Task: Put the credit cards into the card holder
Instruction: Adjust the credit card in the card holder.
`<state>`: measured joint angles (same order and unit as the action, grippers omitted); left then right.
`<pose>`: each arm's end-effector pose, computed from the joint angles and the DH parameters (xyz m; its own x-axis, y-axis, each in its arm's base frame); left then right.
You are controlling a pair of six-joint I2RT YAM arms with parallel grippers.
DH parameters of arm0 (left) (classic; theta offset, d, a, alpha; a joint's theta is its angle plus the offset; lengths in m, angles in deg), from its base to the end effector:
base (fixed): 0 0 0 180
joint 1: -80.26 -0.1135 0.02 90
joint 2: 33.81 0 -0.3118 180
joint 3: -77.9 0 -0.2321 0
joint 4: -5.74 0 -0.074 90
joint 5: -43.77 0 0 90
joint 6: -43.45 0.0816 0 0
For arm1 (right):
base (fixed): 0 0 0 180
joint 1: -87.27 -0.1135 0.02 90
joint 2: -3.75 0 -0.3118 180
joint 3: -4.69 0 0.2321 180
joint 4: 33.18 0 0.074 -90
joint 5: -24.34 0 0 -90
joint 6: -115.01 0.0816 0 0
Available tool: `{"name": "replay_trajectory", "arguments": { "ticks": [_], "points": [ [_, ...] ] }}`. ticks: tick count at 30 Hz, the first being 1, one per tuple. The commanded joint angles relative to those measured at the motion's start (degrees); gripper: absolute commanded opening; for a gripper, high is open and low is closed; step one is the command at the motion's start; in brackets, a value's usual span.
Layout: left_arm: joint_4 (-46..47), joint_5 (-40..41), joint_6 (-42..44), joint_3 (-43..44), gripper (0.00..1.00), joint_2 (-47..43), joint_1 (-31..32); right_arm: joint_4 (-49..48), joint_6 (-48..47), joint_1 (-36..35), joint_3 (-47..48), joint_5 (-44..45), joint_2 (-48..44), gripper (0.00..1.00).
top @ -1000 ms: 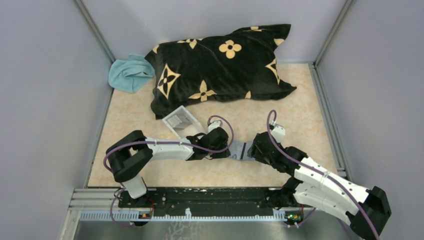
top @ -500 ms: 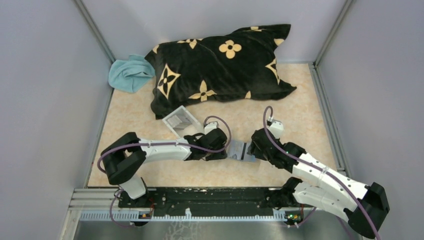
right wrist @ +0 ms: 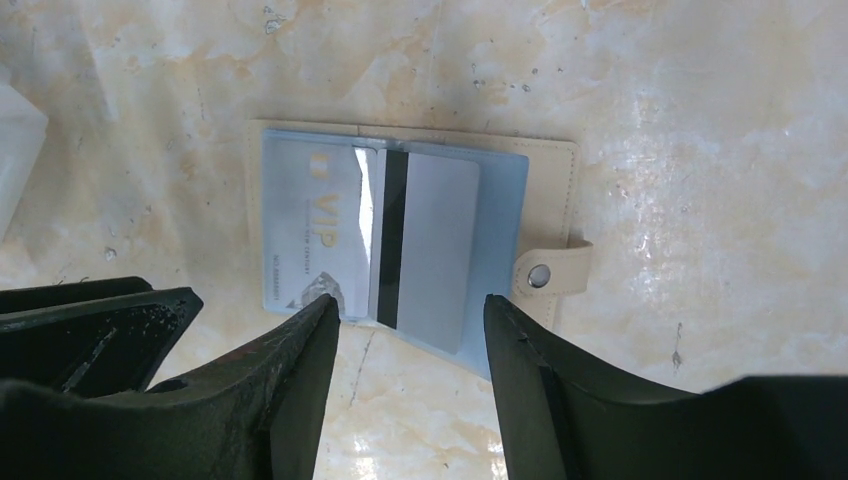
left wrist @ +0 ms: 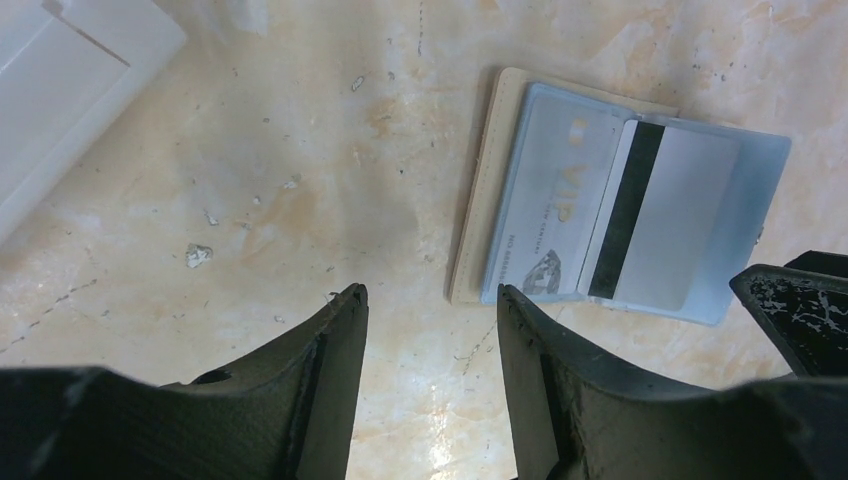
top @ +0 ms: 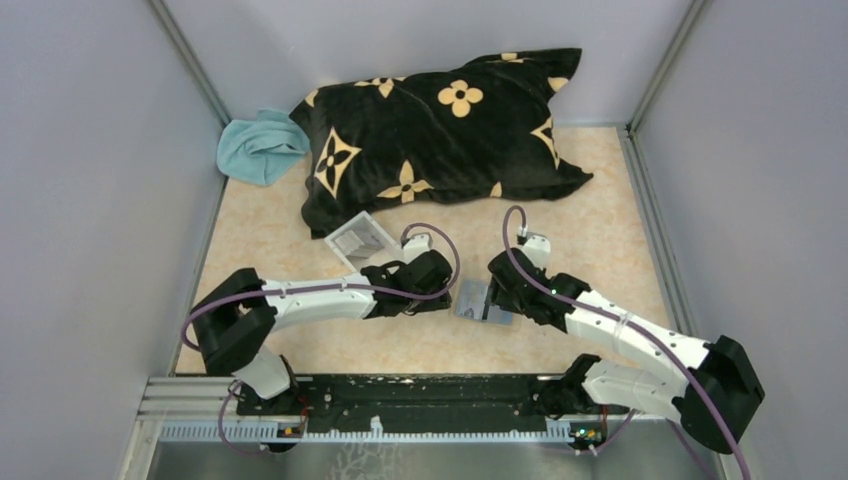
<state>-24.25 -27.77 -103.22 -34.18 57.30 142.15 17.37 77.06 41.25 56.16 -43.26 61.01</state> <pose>0.1783 -0.2790 0.2126 -0.8316 -0.1253 -0.5411 0.0954 0.9275 -0.3615 0.1370 0.0972 0.2280 -0.7644 0.2578 -0.5910 0.1368 0.9606 0.2420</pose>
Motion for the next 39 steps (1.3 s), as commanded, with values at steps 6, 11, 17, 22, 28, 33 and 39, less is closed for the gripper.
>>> {"name": "replay_trajectory", "arguments": {
  "ticks": [6, 11, 17, 22, 28, 33, 39],
  "points": [
    [4.65, -1.89, 3.6, 4.44, 0.58, 5.51, -0.66, -6.17, -0.75, -0.72, 2.25, -0.28, 5.65, 0.55],
    [7.36, -3.34, 5.17, 5.71, 0.59, 8.09, -1.61, -6.33, -0.41, -0.65, 2.12, 0.54, 8.05, 0.55],
    [7.01, -5.72, 6.41, 8.51, 0.59, 13.45, -2.21, -5.41, -0.02, -0.65, 1.66, 2.08, 9.42, 0.55],
    [3.69, -6.71, 5.75, 11.06, 0.59, 17.64, -2.3, -4.02, -0.02, -0.65, 1.74, 3.57, 9.98, 0.55],
    [-0.32, -6.78, 2.78, 11.13, 0.58, 19.83, -2.29, -0.63, 0.44, -0.64, 2.09, 6.02, 10.26, 0.55],
    [-2.46, -6.83, 1.52, 10.62, 0.58, 20.26, -2.3, 2.17, 1.07, -0.5, 1.21, 7.69, 7.74, 0.55],
    [-3.58, -7.25, 0.94, 10.53, 0.58, 20.69, -2.3, 5.17, 2.51, -0.38, -0.28, 7.54, 5.09, 0.55]
  ]
}}
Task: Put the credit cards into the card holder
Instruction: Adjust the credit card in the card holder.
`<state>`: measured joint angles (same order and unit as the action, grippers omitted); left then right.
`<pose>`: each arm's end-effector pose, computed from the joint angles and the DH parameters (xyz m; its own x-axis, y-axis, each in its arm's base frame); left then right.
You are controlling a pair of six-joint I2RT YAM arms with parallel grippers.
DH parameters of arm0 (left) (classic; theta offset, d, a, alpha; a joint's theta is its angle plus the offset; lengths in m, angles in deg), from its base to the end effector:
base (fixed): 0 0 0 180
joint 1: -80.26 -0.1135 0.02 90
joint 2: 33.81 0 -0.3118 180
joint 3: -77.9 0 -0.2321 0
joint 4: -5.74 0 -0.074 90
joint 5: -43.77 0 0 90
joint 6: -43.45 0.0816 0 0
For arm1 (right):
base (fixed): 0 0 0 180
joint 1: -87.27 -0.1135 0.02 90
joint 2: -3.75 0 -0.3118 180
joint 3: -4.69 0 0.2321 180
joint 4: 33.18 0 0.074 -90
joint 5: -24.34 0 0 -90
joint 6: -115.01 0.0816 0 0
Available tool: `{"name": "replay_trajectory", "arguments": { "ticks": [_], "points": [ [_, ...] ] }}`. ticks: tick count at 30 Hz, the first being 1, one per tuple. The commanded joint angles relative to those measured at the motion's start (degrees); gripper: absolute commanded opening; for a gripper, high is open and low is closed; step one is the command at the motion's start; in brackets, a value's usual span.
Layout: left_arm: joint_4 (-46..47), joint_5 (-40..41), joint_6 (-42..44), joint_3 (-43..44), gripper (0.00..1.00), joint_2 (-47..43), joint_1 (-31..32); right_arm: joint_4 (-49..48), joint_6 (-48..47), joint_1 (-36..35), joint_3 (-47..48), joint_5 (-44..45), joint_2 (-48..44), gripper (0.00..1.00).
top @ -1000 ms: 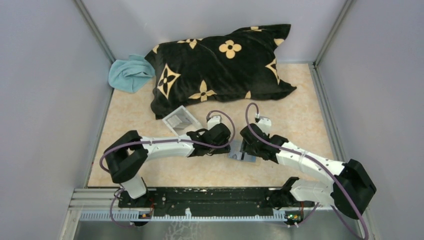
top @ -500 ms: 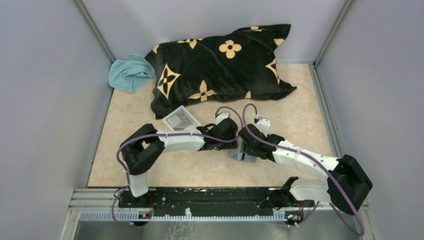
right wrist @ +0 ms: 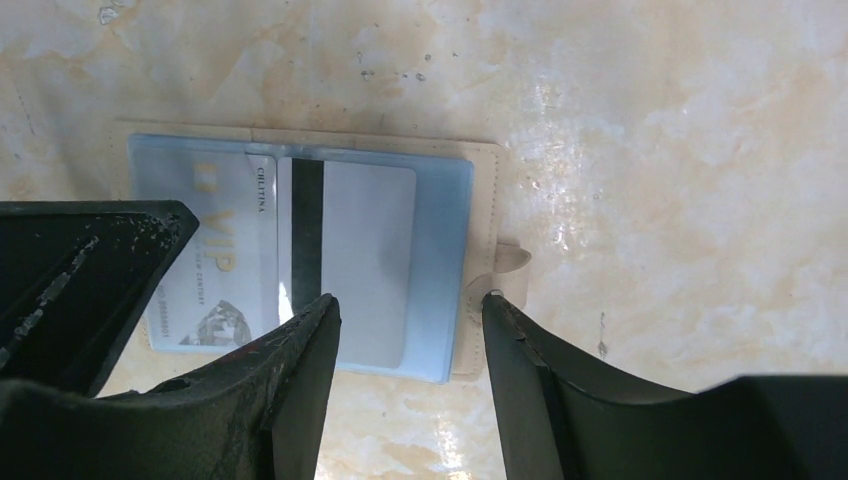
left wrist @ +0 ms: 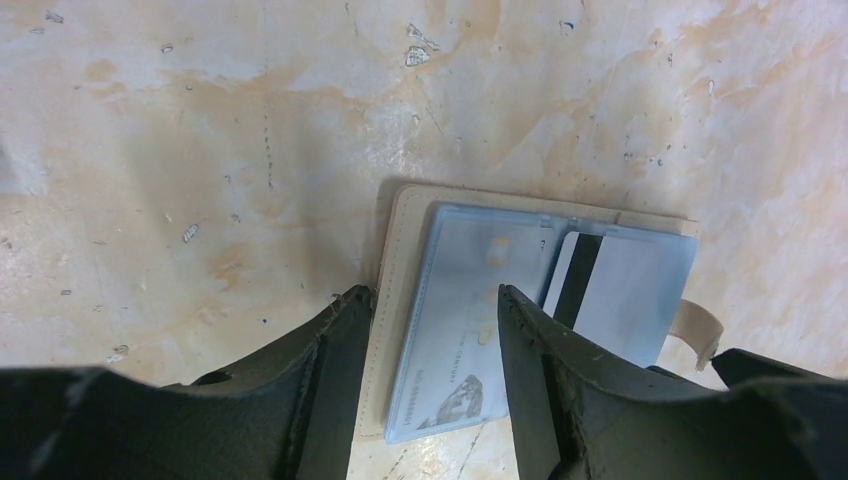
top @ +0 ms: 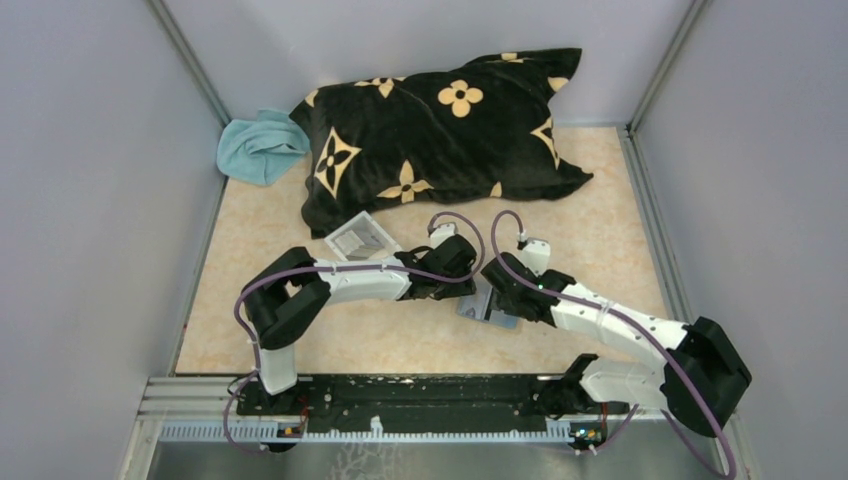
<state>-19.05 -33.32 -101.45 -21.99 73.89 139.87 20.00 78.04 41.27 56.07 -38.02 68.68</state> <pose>0.2253 -0.3481 0.1814 -0.8619 -0.1068 -0.4958 0.1160 0.9102 -0.3977 0.1462 0.0969 0.2072 -0.7912 0.1996 -0.5781 0.2032 0.9773 0.0593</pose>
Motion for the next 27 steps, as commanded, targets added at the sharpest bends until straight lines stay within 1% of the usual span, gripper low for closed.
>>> {"name": "replay_trajectory", "arguments": {
  "ticks": [1, 7, 11, 16, 18, 21, 27],
  "points": [
    [-8.93, -1.78, -0.8, -1.67, 0.58, 4.17, -0.02, 3.15, 1.77, -0.33, -0.46, 2.25, -3.04, 0.55],
    [-9.7, -1.87, -0.74, -1.85, 0.58, 4.23, -0.02, 6.66, 3.47, -0.32, -2.04, 2.97, -6.47, 0.55],
    [-9.31, -1.97, -0.38, -2.14, 0.58, 2.63, 0.05, 8.19, 3.69, -0.32, -2.02, 2.86, -8.9, 0.55],
    [-3.64, -1.64, 3.06, -3.77, 0.59, -2.99, 0.39, 7.92, 2.53, -0.39, -0.43, 1.7, -11.03, 0.53],
    [-2.78, -0.38, 4.14, -4.01, 0.59, -5.3, 0.57, 7.04, 1.89, -0.42, -0.22, 0.79, -11.26, 0.51],
    [-2.44, 0.95, 5.04, -4.23, 0.59, -8.15, 0.81, 5.34, 1.05, -0.45, -0.19, -1.03, -10.62, 0.45],
    [1.46, -2.37, 6.26, -4.7, 0.56, -9.35, 1.54, 1.98, 0.17, -0.94, -0.15, -3.16, -7.75, 0.3]
  ]
}}
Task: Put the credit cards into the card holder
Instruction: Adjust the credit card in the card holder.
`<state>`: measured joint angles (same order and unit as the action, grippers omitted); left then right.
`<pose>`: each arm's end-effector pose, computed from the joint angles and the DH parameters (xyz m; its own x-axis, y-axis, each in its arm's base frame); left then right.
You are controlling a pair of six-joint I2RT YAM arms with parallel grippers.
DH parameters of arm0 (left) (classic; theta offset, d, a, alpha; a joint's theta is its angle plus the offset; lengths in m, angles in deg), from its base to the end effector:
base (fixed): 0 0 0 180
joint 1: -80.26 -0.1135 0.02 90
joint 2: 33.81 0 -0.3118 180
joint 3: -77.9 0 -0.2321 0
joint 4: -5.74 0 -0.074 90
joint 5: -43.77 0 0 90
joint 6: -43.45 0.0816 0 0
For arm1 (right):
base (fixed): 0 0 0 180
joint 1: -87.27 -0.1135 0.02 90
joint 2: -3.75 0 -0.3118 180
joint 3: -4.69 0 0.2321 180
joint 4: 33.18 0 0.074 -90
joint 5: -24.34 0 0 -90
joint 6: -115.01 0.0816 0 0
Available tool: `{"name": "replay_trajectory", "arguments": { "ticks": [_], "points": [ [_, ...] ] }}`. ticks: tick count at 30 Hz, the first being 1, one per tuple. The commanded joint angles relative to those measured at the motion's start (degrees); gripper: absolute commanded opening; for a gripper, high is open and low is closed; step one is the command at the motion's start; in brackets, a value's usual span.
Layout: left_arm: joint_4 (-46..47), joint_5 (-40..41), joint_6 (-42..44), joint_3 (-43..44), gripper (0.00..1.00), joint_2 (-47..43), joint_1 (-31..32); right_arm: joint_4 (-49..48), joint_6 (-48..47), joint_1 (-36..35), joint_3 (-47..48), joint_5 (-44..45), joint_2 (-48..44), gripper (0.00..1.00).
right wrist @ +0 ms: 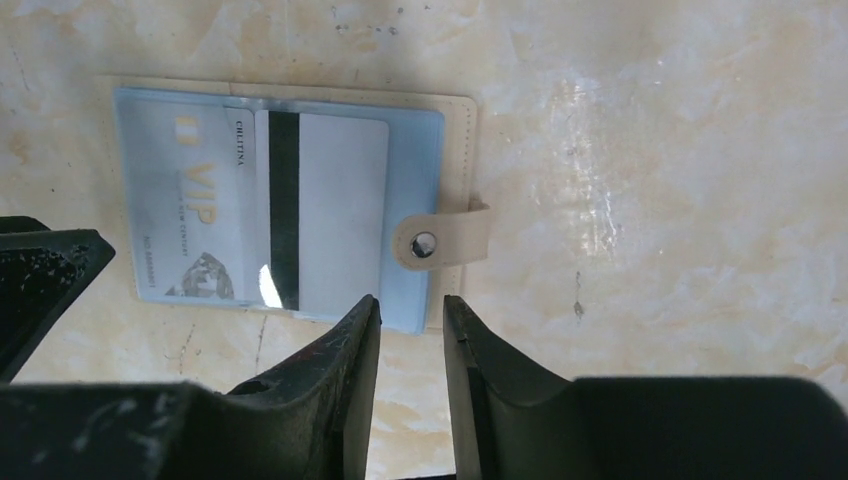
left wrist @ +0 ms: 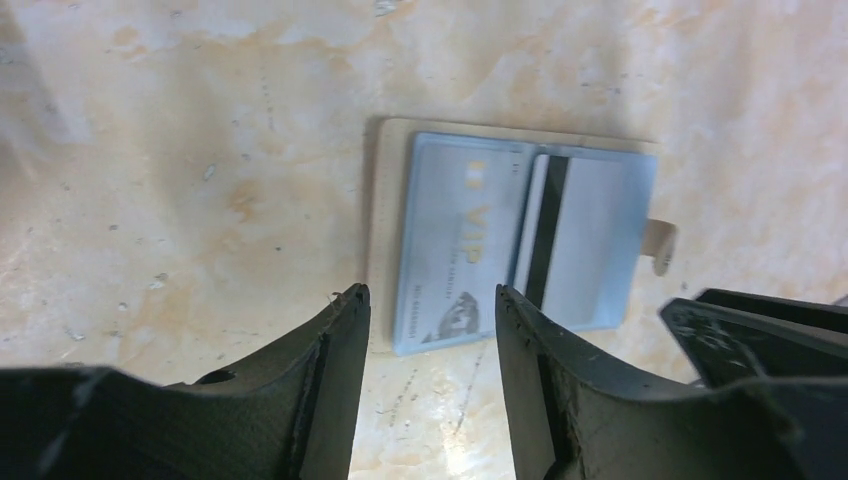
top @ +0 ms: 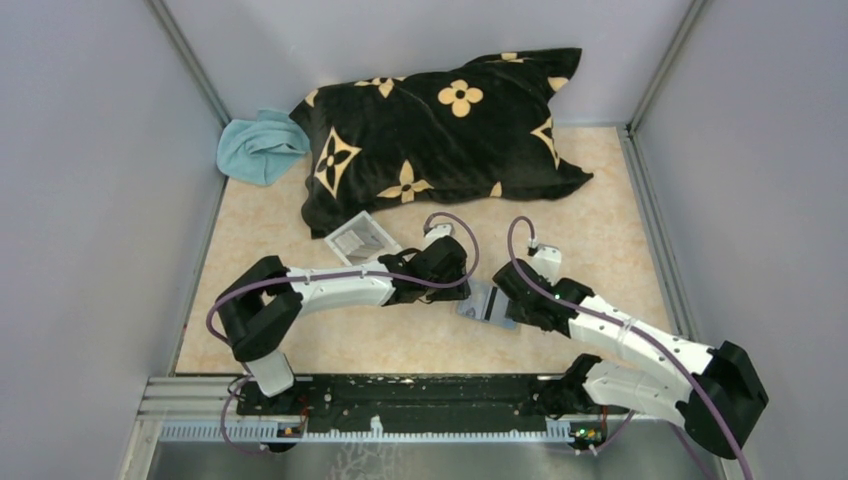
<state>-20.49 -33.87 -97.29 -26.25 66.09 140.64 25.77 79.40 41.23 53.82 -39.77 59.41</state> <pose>0.2049 -0.3250 0.2078 -0.8457 -0.0427 -0.5319 0.2003 0.8985 -0.3906 0.1200 0.0731 0.2104 -0.7919 0.2324 -0.5646 0.2096 0.9720 0.1061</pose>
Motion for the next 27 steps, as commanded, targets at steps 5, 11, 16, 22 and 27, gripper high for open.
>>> {"name": "replay_trajectory", "arguments": {
  "ticks": [5, 11, 16, 22, 27],
  "points": [
    [3.55, -3.83, 2.74, 0.94, 0.49, 0.73, 1.3, -6.64, -1.42, -0.96, 1.54, -1.99, 4.45, 0.22],
    [0.63, -3.59, 3.58, 3.93, 0.35, 4.42, 1.71, -8.79, -1.0, -0.9, 0.99, -1.69, 8.26, 0.1],
    [-0.79, -4.05, 4.61, 6.58, 0.23, 7.28, 2.02, -9.26, -0.99, 0.25, -0.31, -0.83, 8.54, 0.01],
    [-0.81, -4.87, 5.25, 8.81, 0.2, 8.91, 2.37, -9.02, -1.04, 2.04, -1.71, -0.7, 7.38, 0.0],
    [-0.56, -6.21, 4.94, 9.84, 0.19, 9.93, 2.46, -8.65, -0.94, 3.69, -2.95, -0.77, 6.91, 0.0]
  ]
}}
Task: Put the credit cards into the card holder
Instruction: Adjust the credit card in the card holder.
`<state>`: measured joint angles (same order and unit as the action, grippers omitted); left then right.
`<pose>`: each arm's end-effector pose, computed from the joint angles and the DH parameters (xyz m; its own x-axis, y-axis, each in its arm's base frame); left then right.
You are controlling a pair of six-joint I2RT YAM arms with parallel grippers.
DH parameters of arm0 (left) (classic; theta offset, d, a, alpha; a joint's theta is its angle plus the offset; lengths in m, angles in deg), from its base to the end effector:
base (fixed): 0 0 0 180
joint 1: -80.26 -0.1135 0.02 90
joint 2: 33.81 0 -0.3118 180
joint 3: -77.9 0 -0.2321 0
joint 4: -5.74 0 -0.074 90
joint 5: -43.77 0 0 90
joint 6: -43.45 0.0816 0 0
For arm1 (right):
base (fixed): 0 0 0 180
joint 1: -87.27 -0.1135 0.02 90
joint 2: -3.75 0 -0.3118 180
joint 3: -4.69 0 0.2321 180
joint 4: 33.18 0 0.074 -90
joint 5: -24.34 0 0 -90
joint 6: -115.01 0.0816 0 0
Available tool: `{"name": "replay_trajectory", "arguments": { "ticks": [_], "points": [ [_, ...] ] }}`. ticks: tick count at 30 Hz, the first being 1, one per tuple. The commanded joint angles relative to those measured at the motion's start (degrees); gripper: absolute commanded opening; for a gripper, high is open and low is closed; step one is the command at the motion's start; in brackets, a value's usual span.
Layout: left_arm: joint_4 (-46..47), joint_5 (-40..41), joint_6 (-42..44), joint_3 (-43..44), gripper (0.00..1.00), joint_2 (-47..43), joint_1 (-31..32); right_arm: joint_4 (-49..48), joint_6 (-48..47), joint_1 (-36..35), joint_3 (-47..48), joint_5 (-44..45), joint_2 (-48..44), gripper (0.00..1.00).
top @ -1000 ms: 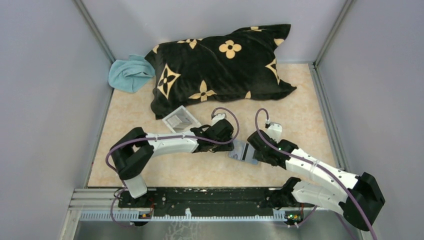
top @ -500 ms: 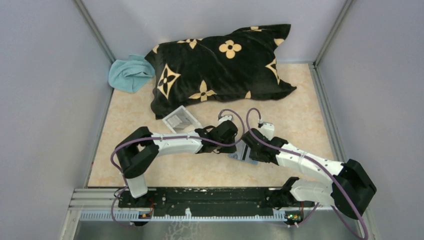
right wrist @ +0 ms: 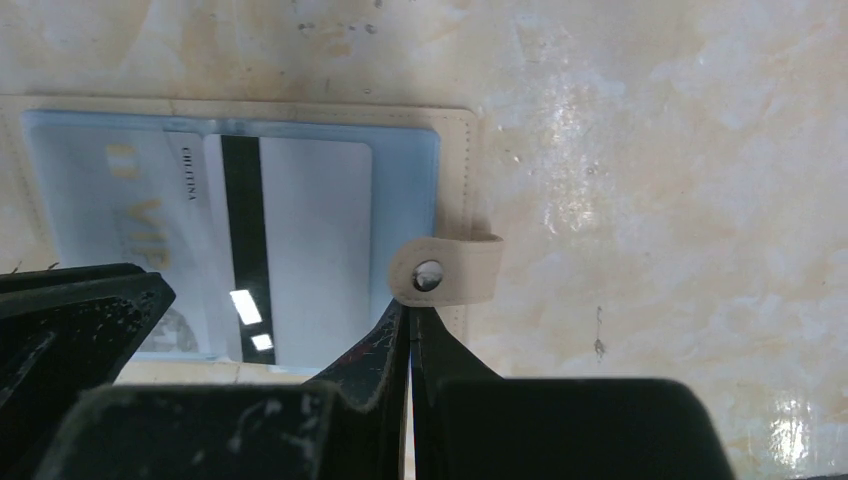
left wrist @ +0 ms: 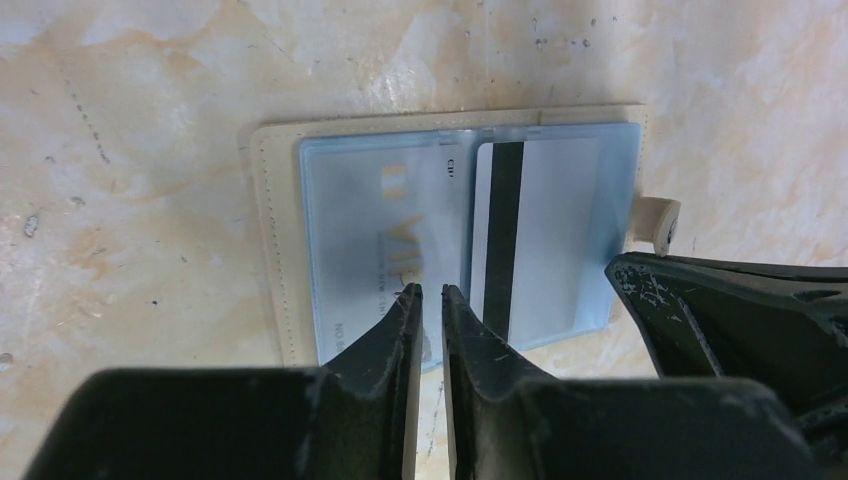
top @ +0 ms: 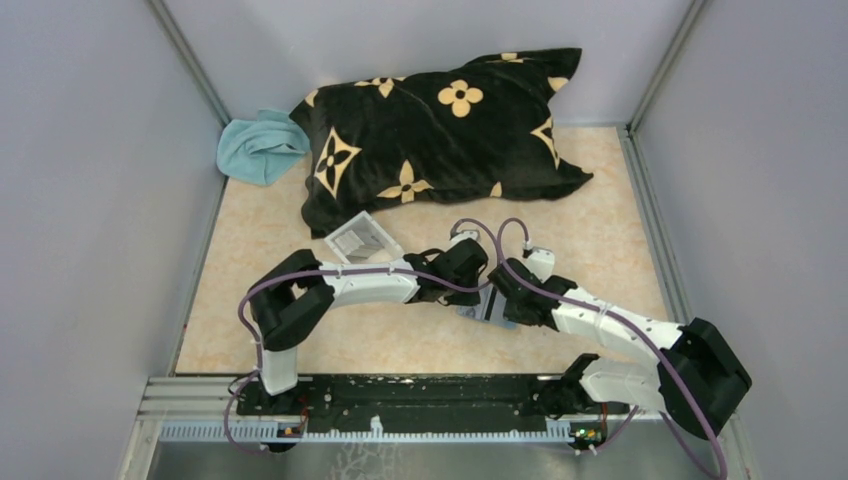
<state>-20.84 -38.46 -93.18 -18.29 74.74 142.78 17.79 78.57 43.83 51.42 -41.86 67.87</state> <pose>0.2067 -0.3735 0.1911 -0.8580 0.0887 -0.5059 0.3150 0.8689 -0.3818 0.1390 0.0863 0.1865 -0.8201 0.2371 -0.5208 0.2335 0.9696 0.0739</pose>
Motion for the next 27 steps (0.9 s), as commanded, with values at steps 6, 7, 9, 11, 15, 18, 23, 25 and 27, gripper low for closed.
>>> {"name": "replay_trajectory", "arguments": {
  "ticks": [6, 7, 9, 11, 15, 18, 23, 25, 27],
  "points": [
    [-0.1, -2.33, 0.88, 2.03, 0.18, 2.04, 0.41, 0.67, 1.02, 2.01, -1.21, 2.57, -3.69, 0.0],
    [-0.1, -2.51, 0.74, 2.02, 0.18, 2.16, 0.41, 1.07, 1.26, 2.12, -1.23, 2.88, -4.03, 0.0],
    [0.24, -2.94, 0.59, 1.9, 0.18, 2.23, 0.47, 1.59, 1.75, 2.37, -1.37, 3.36, -4.74, 0.0],
    [0.97, -3.62, 0.6, 1.77, 0.18, 2.32, 0.49, 2.1, 2.36, 2.48, -1.52, 3.69, -5.32, 0.0],
    [1.57, -4.32, 0.67, 1.93, 0.18, 2.74, 0.58, 2.61, 2.89, 2.87, -2.04, 3.86, -5.64, 0.0],
    [1.79, -4.82, 0.85, 2.08, 0.18, 3.05, 0.66, 2.92, 3.64, 3.3, -2.6, 3.82, -5.7, 0.0],
    [1.88, -5.32, 0.9, 2.1, 0.18, 3.53, 0.71, 2.73, 4.48, 4.53, -3.98, 3.32, -5.83, 0.0],
    [2.11, -5.54, 0.97, 2.11, 0.18, 3.61, 0.76, 2.37, 4.7, 4.95, -4.27, 3.0, -5.57, 0.0],
    [2.43, -5.87, 1.14, 2.06, 0.18, 3.64, 0.76, 1.74, 4.71, 5.15, -4.64, 2.62, -5.26, 0.0]
  ]
}}
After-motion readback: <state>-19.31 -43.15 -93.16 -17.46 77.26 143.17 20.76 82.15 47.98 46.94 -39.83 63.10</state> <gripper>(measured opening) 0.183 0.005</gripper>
